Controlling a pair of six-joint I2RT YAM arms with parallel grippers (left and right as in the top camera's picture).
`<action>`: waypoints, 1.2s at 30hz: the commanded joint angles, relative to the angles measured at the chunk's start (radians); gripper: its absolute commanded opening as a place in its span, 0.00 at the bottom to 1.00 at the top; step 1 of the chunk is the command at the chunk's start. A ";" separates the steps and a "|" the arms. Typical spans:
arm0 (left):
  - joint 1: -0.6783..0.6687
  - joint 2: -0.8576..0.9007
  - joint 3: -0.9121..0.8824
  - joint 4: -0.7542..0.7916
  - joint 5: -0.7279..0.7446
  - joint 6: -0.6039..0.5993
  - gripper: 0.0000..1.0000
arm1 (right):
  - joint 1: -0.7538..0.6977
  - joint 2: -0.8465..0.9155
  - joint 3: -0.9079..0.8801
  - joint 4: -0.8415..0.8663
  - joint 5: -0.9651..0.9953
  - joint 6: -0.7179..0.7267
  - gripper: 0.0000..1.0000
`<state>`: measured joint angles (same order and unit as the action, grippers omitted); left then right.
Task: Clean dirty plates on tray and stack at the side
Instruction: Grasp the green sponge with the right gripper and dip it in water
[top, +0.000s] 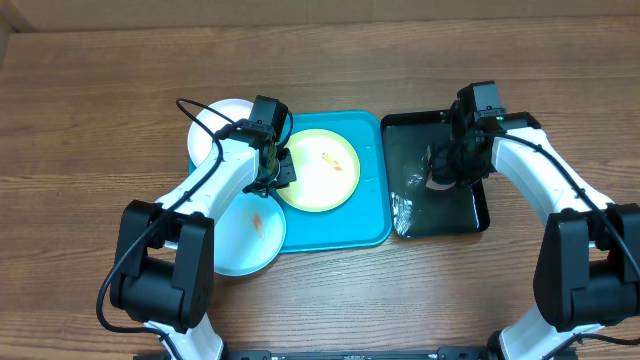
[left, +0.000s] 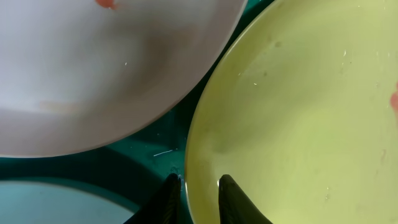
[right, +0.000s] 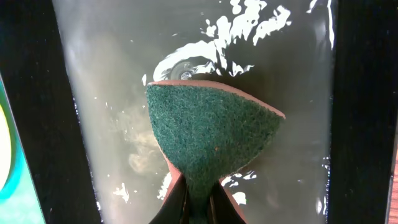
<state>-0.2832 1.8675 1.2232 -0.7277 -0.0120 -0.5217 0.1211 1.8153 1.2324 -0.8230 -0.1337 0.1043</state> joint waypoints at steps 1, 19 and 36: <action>0.002 0.010 -0.011 0.003 -0.003 0.002 0.24 | 0.002 -0.001 0.032 0.005 -0.018 0.001 0.04; 0.001 0.012 -0.011 -0.005 -0.033 0.001 0.21 | 0.002 -0.001 0.032 0.004 -0.018 0.001 0.04; 0.002 0.042 -0.011 0.005 -0.020 0.025 0.04 | 0.002 -0.001 0.044 -0.032 -0.018 0.000 0.04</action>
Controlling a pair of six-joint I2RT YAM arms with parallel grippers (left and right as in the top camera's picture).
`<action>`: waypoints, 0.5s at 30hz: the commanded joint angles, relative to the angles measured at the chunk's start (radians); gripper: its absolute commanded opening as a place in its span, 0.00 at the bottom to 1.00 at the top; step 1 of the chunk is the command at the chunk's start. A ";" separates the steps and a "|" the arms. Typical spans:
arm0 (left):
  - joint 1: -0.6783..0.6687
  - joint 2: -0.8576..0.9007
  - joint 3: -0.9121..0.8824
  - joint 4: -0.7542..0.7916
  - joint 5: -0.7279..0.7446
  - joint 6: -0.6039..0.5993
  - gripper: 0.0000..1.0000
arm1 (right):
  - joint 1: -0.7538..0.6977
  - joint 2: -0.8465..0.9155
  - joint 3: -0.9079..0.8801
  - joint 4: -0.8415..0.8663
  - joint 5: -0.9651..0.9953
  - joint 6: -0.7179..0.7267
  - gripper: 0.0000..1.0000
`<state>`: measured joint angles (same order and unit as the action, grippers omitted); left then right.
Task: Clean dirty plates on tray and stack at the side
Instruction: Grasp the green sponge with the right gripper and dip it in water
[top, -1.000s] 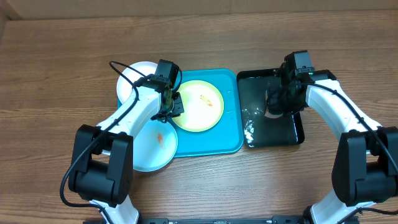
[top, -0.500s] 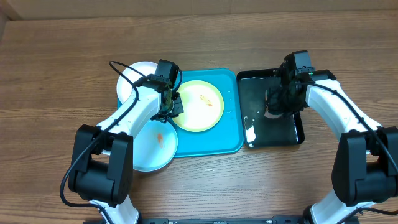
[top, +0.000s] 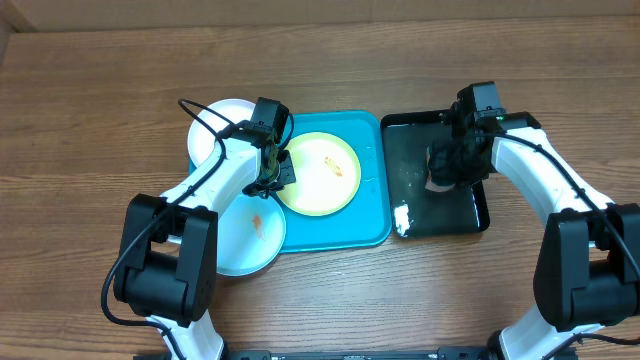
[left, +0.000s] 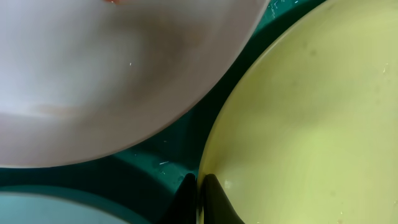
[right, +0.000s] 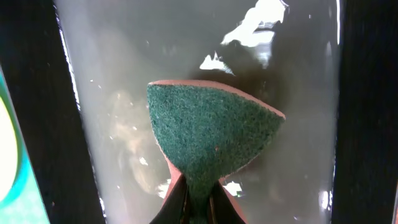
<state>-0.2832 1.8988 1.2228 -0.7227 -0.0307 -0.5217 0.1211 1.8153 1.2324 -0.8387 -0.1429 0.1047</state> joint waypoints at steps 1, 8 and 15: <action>0.001 0.011 -0.010 0.002 -0.001 0.044 0.04 | 0.002 -0.001 0.056 -0.032 -0.008 0.000 0.04; 0.002 0.011 -0.010 0.025 0.024 0.091 0.04 | 0.002 -0.001 0.130 -0.124 -0.009 -0.039 0.04; 0.002 0.011 -0.010 0.059 0.103 0.111 0.04 | 0.002 -0.001 0.130 -0.156 -0.008 -0.049 0.04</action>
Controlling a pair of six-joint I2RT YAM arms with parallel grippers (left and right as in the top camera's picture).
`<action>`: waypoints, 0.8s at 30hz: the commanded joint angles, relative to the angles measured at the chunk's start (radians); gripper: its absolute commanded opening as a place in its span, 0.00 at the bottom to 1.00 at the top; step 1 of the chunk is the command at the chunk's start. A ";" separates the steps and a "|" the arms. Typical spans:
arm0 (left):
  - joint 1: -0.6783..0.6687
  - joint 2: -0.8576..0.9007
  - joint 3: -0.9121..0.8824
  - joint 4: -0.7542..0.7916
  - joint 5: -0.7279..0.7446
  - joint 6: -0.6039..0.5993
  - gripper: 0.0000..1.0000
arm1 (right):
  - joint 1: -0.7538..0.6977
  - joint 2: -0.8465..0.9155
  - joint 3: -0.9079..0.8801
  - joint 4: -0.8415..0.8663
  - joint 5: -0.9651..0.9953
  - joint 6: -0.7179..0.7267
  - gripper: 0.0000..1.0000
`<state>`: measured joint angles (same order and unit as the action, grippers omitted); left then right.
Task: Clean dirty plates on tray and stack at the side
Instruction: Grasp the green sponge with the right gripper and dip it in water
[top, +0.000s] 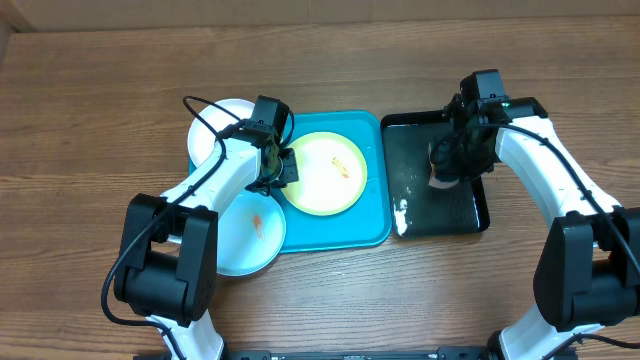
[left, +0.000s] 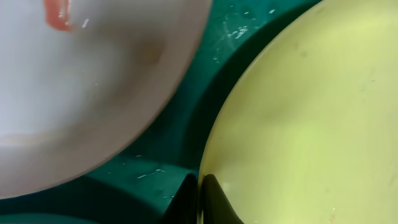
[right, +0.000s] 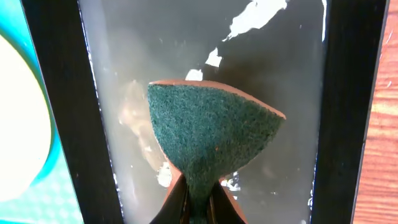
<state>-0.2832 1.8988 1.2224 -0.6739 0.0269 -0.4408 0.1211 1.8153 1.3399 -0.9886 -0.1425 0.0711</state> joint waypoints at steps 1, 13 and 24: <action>0.002 0.011 -0.010 0.014 0.049 0.030 0.04 | 0.002 -0.001 0.022 -0.013 -0.009 -0.016 0.04; 0.001 0.011 -0.010 0.028 0.052 0.030 0.04 | 0.002 -0.001 0.022 -0.055 -0.008 -0.015 0.04; 0.001 0.011 -0.010 0.048 0.052 0.029 0.04 | 0.002 -0.001 0.022 -0.056 -0.009 -0.015 0.04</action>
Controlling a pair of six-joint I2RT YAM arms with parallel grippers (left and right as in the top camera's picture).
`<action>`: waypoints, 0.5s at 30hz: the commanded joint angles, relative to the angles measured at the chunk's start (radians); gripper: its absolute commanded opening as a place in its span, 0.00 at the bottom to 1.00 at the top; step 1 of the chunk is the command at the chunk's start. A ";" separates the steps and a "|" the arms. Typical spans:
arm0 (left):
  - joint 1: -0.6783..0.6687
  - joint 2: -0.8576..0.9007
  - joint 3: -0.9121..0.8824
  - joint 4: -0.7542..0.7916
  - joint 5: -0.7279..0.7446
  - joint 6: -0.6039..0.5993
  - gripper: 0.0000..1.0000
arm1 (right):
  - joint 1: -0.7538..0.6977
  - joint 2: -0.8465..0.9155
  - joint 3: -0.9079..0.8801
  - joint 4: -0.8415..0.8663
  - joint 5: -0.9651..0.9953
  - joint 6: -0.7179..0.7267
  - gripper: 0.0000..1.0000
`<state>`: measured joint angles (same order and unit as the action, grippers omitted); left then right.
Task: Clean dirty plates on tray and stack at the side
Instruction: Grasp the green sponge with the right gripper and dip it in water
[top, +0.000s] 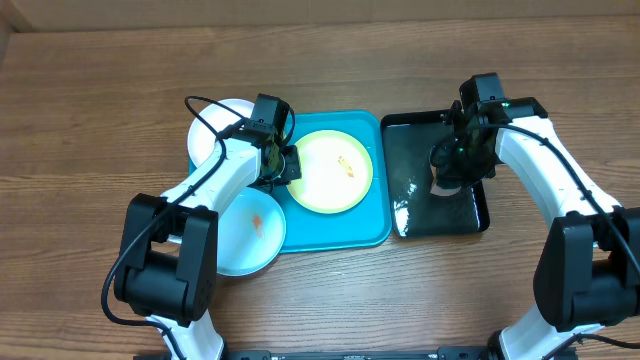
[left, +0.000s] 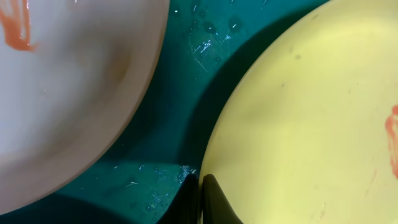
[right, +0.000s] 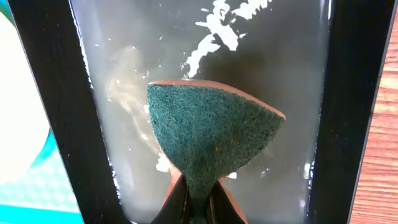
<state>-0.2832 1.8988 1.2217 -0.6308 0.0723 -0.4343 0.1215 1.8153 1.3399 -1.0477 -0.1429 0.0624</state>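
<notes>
A yellow plate (top: 331, 171) with an orange smear lies on the blue tray (top: 370, 225). My left gripper (top: 285, 165) is shut on the plate's left rim (left: 211, 155), one finger under and one over it. A white plate (top: 250, 228) with an orange smear overlaps the tray's left edge and fills the upper left of the left wrist view (left: 68, 93). My right gripper (top: 452, 165) is shut on a green sponge (right: 211, 140), held over the soapy water in the black basin (top: 482, 210).
Another white plate (top: 212, 128) sits on the table behind the left arm. The wooden table (top: 100, 100) spreads all around; the basin's black walls (right: 37, 93) stand close on both sides of the sponge.
The yellow plate has shifted a little to the right on the tray, my left gripper still clamped on its rim. The sponge sits slightly further over the basin's water.
First my left gripper straddled the yellow plate's rim with its fingers apart while the right held the sponge over the basin. Then the left was shut on the rim. Since then the plate has moved away from the white plate, toward the tray's right side.
</notes>
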 joint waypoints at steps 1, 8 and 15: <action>0.001 0.011 -0.009 0.005 0.006 0.023 0.04 | 0.002 -0.001 0.022 0.002 -0.008 -0.006 0.04; 0.002 0.011 -0.009 0.006 0.006 0.023 0.04 | 0.001 -0.001 0.036 -0.006 -0.006 0.014 0.04; 0.000 0.011 -0.009 0.006 0.006 0.023 0.04 | 0.001 -0.001 0.088 -0.039 0.003 0.043 0.04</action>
<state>-0.2832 1.8988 1.2217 -0.6277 0.0753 -0.4343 0.1211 1.8153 1.3849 -1.0817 -0.1417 0.0929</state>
